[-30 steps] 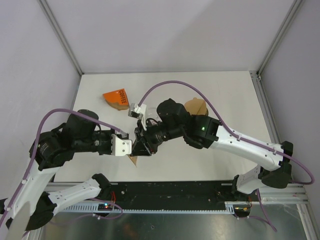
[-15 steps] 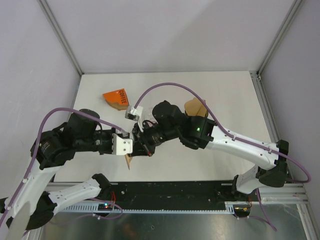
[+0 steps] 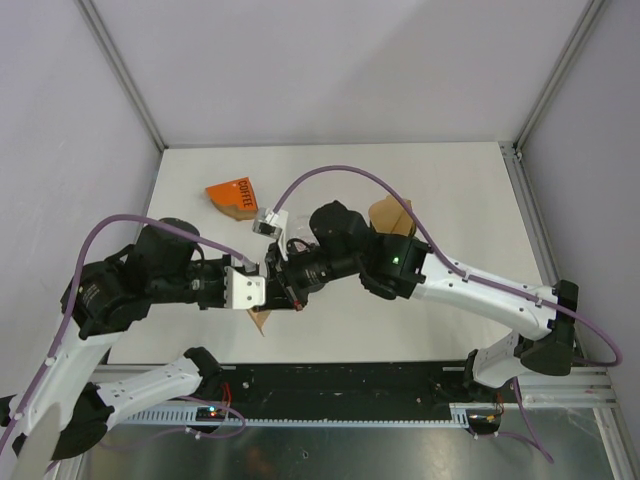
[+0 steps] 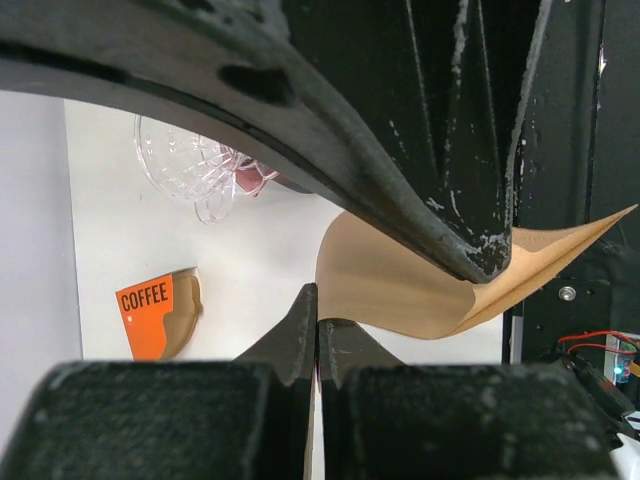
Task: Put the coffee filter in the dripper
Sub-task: Place the coffee filter in the coffee dripper.
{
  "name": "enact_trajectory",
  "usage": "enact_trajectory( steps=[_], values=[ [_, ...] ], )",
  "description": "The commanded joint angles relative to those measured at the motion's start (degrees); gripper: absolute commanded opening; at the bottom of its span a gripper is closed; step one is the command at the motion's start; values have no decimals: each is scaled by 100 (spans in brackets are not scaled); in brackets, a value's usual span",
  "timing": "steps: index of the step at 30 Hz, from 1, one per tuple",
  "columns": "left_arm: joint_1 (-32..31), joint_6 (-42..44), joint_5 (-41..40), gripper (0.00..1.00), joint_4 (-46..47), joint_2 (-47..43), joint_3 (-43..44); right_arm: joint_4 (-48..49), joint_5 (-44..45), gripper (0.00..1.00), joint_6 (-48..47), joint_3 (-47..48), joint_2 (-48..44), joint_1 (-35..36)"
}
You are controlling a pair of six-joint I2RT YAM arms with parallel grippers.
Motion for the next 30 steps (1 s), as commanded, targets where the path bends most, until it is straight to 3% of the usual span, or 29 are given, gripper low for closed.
enact_trajectory(
  steps=[1,12,19,26,30],
  values=[
    [-51,-208,2,0,-203,-13,48,637,-72,0,184,-204,-230,-43],
    [-55,-248,-105,0,-121,-86,75,691,758,0,123,-560,-516,-113],
    [-51,-197,-212,0,-36,-115,-12,1453,71,0,119,-718,-492,-18],
    [-53,-234,-288,0,133,-134,-23,1446,76,0,111,-678,-348,59],
    [-52,-203,-320,0,136,-161,-53,1040,591,0,-28,-643,-561,27]
  ],
)
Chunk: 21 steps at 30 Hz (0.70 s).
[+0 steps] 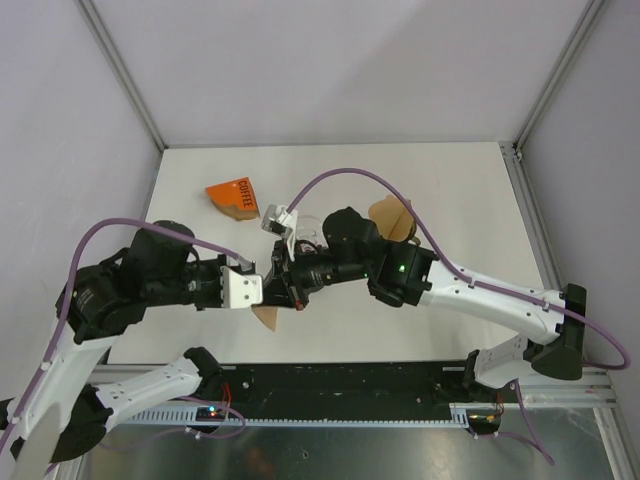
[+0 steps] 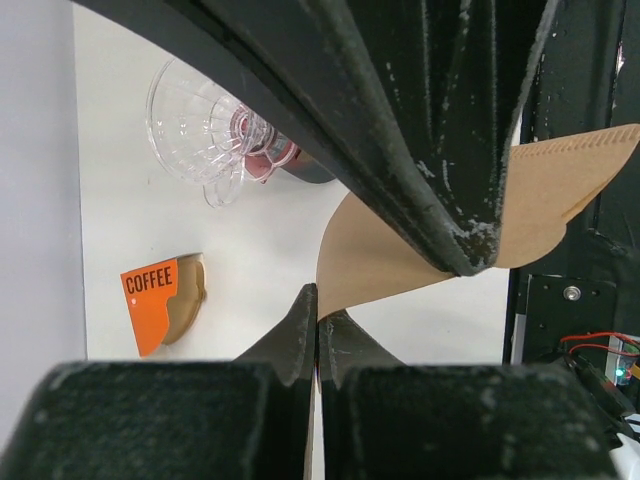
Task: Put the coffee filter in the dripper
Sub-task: Place the coffee filter in the coffee dripper.
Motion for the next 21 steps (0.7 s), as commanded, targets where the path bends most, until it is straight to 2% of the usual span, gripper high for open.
enact_trajectory(
  steps=[1,2,9,11,17,21],
  values=[
    [-49,-40,-126,0,127,-58,-69,-192,643,0,-187,57,-310,-2],
    [-49,-36,-129,0,125,-66,-86,-357,824,1,-254,58,-411,-8],
    [-52,-47,-75,0,118,-59,-110,-911,1658,34,-778,52,-832,284],
    [-50,-48,-58,0,108,-55,-98,-944,1787,40,-908,57,-862,398],
    [-51,-23,2,0,61,-56,-110,-1067,2030,49,-1126,92,-1030,475],
    [-49,-27,33,0,40,-41,-85,-1138,2091,50,-1228,266,-871,491]
  ],
)
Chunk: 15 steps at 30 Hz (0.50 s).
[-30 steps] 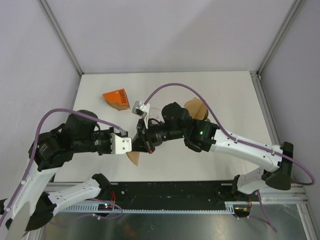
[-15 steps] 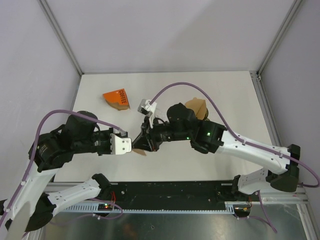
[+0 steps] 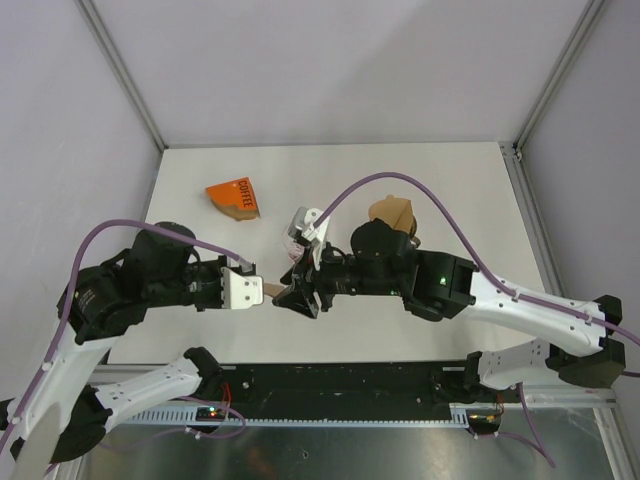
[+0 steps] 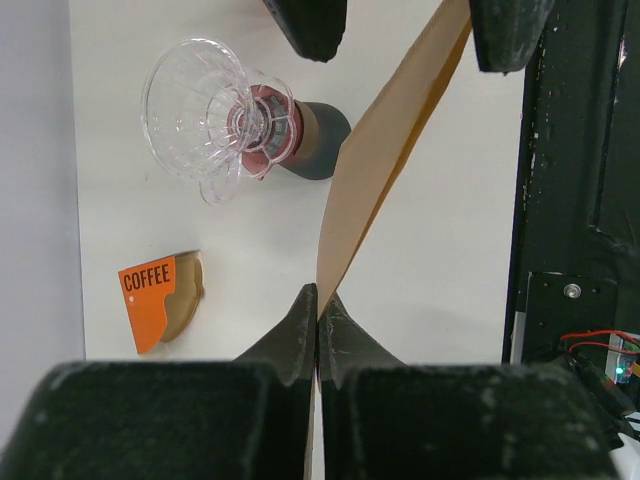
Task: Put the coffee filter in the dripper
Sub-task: Place the coffee filter in the coffee dripper.
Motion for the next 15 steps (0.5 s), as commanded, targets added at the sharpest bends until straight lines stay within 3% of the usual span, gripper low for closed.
enact_trajectory(
  steps=[1,6,10,15],
  values=[
    [-40,-27,89,0,18,8,13,-70,217,50,-254,334,43,34],
    [-40,-10,126,0,10,2,8,6,2,46,-289,574,387,39],
    [-41,-12,138,0,-4,-2,1,75,-151,32,-284,627,492,33],
    [-40,-12,151,0,-18,-7,15,113,-234,27,-214,574,429,-51]
  ],
)
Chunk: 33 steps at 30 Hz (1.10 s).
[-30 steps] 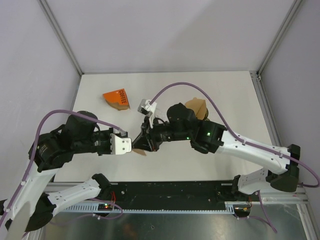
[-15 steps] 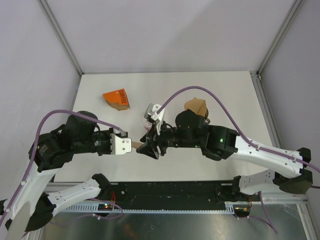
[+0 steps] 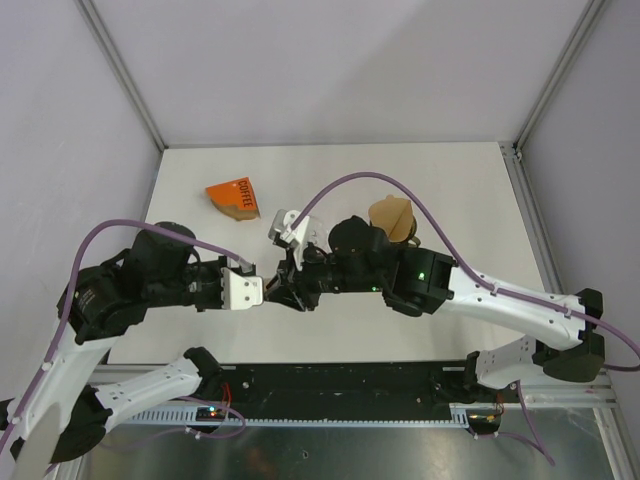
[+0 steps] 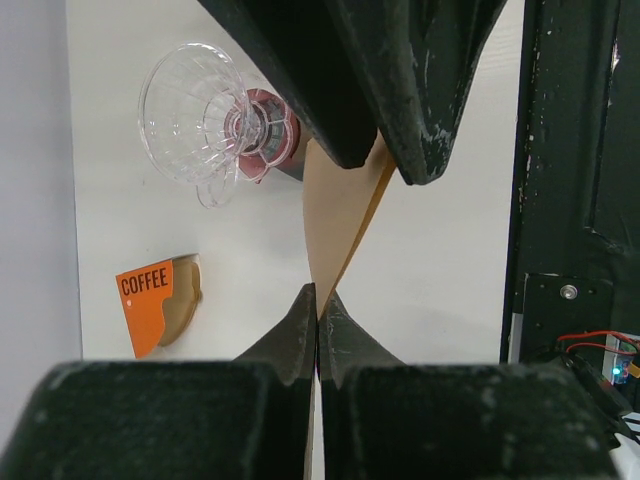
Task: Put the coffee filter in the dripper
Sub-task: Place the coffee filter in the coffee dripper.
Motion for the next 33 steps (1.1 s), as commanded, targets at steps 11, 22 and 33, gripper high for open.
enact_trajectory(
  steps=[11,22,33],
  values=[
    [-44,10,115,0,-40,1,20,391,-457,36,179,85,-281,-159],
    [-44,19,127,0,-61,-1,14,415,-459,29,198,52,-334,-167],
    [-40,19,160,0,-71,10,32,290,-333,15,177,18,-334,-185]
  ],
)
